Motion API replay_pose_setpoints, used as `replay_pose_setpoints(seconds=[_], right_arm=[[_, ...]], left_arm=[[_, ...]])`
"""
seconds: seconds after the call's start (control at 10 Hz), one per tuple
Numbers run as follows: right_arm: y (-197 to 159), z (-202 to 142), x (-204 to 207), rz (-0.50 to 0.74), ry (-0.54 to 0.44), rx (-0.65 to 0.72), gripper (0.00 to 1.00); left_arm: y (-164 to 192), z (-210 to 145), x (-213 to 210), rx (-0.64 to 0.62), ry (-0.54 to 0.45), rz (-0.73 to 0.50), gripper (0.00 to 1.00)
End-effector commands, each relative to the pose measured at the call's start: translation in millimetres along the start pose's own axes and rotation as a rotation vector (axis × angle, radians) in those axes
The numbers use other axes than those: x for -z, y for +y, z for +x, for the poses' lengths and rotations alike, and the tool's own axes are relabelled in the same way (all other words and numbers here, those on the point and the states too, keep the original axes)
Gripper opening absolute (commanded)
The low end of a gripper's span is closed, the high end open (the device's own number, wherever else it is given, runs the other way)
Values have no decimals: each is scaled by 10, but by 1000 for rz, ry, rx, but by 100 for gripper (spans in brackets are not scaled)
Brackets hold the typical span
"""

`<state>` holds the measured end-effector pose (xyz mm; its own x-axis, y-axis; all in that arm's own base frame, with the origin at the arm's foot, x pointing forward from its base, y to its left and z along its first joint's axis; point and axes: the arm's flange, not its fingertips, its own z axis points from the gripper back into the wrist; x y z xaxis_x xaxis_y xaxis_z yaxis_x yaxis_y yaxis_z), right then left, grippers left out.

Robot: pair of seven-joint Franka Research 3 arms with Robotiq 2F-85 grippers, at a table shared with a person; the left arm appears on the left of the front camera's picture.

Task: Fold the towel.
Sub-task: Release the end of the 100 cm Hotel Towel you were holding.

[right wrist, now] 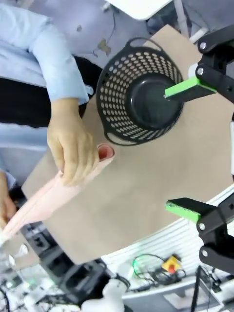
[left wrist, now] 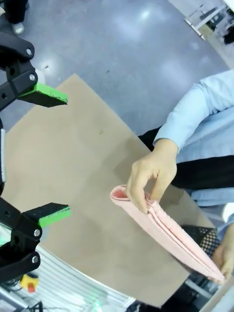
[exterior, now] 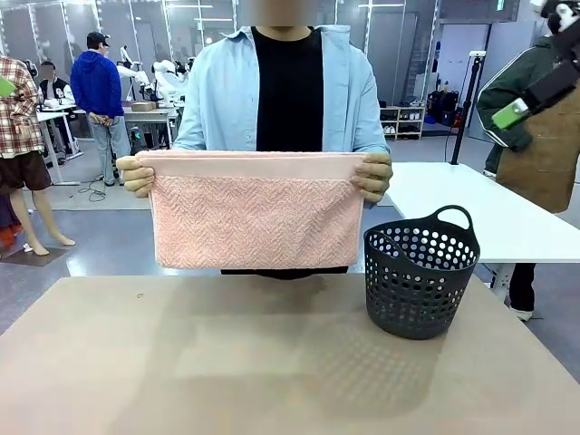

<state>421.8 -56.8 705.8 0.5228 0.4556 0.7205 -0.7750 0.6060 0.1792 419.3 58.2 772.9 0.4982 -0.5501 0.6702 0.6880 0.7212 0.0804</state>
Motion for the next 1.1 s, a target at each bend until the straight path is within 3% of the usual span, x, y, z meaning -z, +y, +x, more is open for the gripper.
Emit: replay_pose_setpoints(seconds=[0.0, 0.4, 0.5, 1.0], right_arm=[[233, -180, 11, -74, -49, 35, 100], [176, -190, -46, -53, -49, 64, 100], [196, -235, -139, -51, -55, 24, 100], [196, -235, -139, -51, -55, 24, 100]], left_arm=[[-252, -181, 12, -26, -45, 60, 100], [-255, -247, -124, -58, -108, 96, 100], [-187, -212, -214, -27, -71, 70, 100], [-187, -212, -214, -27, -71, 70, 100]])
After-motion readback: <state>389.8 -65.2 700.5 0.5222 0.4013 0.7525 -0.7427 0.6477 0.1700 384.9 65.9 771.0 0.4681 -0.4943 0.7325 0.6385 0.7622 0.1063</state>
